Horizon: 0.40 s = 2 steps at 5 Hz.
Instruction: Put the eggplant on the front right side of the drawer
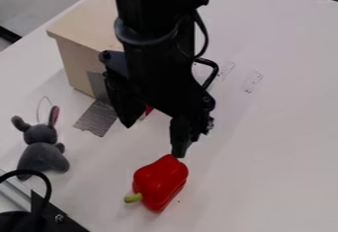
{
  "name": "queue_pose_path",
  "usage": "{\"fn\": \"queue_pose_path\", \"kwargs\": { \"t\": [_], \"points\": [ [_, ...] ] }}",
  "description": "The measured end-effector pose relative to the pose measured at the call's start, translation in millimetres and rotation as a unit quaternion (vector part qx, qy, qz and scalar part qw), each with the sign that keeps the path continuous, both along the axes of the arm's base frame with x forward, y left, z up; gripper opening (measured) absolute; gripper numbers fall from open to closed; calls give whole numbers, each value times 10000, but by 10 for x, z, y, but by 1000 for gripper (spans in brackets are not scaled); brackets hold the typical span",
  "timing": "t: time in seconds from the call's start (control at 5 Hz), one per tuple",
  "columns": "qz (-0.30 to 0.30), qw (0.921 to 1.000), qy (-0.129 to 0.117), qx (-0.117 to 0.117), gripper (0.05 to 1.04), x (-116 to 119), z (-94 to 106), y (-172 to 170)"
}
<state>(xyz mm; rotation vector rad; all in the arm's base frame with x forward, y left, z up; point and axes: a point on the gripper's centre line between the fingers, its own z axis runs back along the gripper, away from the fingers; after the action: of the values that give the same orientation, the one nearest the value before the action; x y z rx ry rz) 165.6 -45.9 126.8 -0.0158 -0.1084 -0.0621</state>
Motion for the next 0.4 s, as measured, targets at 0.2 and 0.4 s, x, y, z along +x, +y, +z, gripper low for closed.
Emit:
{"fn": "queue_pose_path", "kwargs": {
  "t": [0.2,0.4],
  "points": [
    [10,10000,83,16,1000,-32,-38,10],
    [136,9998,114,-102,1000,134,27,137]
  ]
}}
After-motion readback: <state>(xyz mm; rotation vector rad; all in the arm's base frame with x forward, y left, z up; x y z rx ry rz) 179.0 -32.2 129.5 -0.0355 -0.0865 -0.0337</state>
